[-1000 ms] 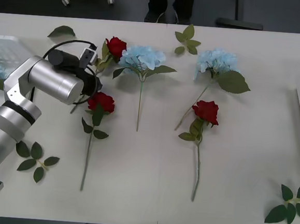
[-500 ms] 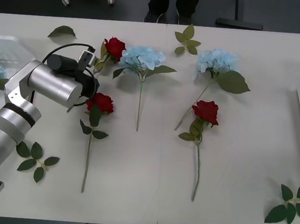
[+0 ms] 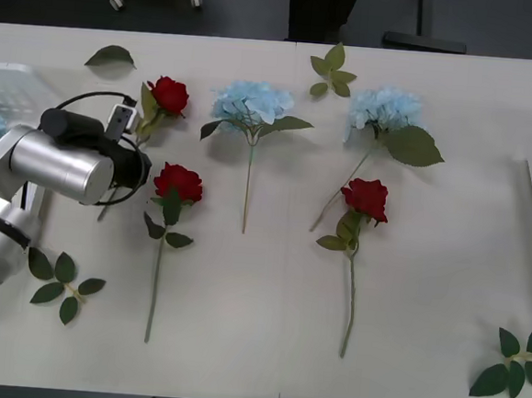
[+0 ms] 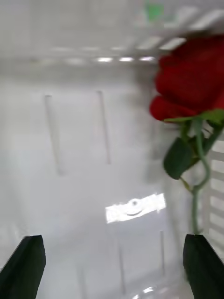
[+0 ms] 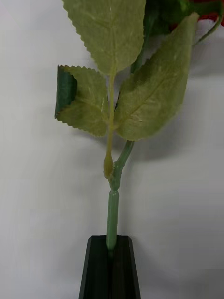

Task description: Place the red flowers into the right box and the blue flowers into the left box. If a person shows an open palm, hand one flower to the person first, then continue sorting.

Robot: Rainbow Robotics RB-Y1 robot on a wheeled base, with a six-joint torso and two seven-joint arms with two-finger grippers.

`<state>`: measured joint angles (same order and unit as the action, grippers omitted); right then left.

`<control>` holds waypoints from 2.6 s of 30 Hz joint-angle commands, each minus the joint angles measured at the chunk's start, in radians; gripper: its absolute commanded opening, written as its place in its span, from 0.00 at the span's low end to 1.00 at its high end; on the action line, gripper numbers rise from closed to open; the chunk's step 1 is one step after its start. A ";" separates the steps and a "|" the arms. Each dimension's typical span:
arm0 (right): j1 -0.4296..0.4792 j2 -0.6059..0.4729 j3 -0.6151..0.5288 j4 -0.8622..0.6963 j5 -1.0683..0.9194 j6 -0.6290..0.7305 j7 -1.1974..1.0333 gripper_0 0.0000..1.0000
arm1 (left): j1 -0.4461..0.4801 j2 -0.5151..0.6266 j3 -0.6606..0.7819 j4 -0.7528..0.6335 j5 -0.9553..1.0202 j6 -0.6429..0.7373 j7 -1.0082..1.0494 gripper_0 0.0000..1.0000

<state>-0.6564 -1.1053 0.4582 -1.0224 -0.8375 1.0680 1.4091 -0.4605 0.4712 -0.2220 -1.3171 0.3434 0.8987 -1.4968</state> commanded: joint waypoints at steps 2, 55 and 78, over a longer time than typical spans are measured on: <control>-0.031 -0.062 -0.090 -0.191 -0.084 0.139 -0.096 0.90 | 0.171 0.087 0.012 -0.232 0.009 0.085 -0.036 0.00; -0.411 0.426 0.320 -0.292 -0.009 0.250 -0.880 0.93 | 0.063 0.041 -0.014 -0.111 0.000 -0.003 -0.117 1.00; -0.442 0.630 0.323 0.076 0.116 0.127 -0.881 0.93 | 0.056 0.009 -0.033 -0.004 -0.014 -0.058 -0.080 0.00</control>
<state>-1.0485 -0.4980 0.7798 -0.9637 -0.7366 1.2029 0.5339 -0.4289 0.4759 -0.2533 -1.3426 0.3332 0.8275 -1.5851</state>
